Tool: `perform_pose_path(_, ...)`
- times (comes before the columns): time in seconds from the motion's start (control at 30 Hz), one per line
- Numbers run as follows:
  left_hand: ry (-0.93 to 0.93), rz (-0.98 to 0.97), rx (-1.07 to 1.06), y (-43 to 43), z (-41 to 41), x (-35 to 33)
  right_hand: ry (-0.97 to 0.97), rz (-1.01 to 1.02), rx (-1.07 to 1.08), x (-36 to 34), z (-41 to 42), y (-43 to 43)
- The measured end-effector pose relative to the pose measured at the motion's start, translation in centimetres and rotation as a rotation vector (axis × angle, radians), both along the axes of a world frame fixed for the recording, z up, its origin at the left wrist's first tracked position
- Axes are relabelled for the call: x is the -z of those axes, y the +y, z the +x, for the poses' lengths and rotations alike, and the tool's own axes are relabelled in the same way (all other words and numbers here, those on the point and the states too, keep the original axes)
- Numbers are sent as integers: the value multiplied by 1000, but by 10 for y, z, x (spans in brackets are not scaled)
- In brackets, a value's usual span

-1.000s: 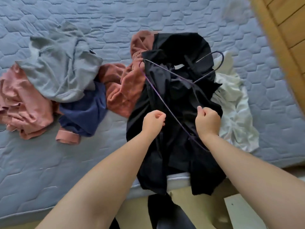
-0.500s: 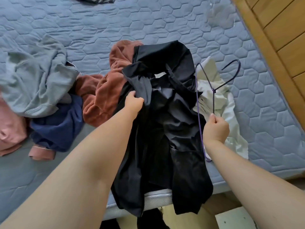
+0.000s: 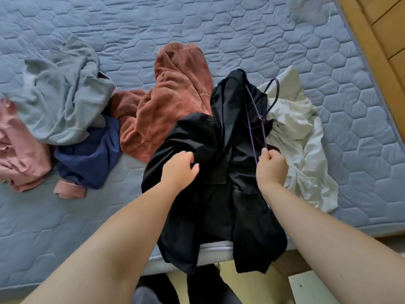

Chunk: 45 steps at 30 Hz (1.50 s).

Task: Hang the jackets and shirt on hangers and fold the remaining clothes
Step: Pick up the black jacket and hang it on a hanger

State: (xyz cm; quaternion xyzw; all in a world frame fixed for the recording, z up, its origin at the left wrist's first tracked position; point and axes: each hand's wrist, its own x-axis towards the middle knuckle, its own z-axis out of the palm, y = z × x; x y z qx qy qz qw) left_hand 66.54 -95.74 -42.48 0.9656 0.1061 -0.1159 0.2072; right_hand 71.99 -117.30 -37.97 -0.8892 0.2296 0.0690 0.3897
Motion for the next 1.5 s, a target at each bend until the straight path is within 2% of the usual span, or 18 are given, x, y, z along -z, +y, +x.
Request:
perform_pose_path(0.07,-54,46,284,-26,1,1,15,16,-10,3,-6,-1)
perform_pose_path(0.17,186,85,422,-60,1,17,24,32,-32,8,-16,-5)
perform_pose_path(0.27,253,155,328,-84,5,40,53,27,-82,16,-20,-10)
perform_pose_path(0.4,180,177,128,-97,15,67,132,17,-117,37,-20,-17)
perform_pose_path(0.53,148,-125,-172,-87,15,71,89,-33,-225,46,-26,-22)
perform_pose_path(0.6,147,-240,-233,-77,14,59,57,-17,-234,40,-29,-22)
perform_pose_path(0.73,47,-347,-283,-57,30,0,64,-13,-197,-4,-19,-16)
perform_pose_path(0.97,-44,-430,-324,-48,60,-148,41,-55,-138,-109,-19,-8)
perform_pose_path(1.1,-82,-470,-310,-40,61,-222,-80,-101,-103,-171,-27,-1)
perform_pose_path(1.27,-102,-460,-249,-40,60,-318,-217,-166,72,-255,-35,-6)
perform_pose_path(1.37,-181,-534,-216,-43,60,-370,-339,-102,154,-306,-31,-15)
perform_pose_path(1.5,-244,-692,-211,-48,61,-445,-464,79,284,-379,-26,-27)
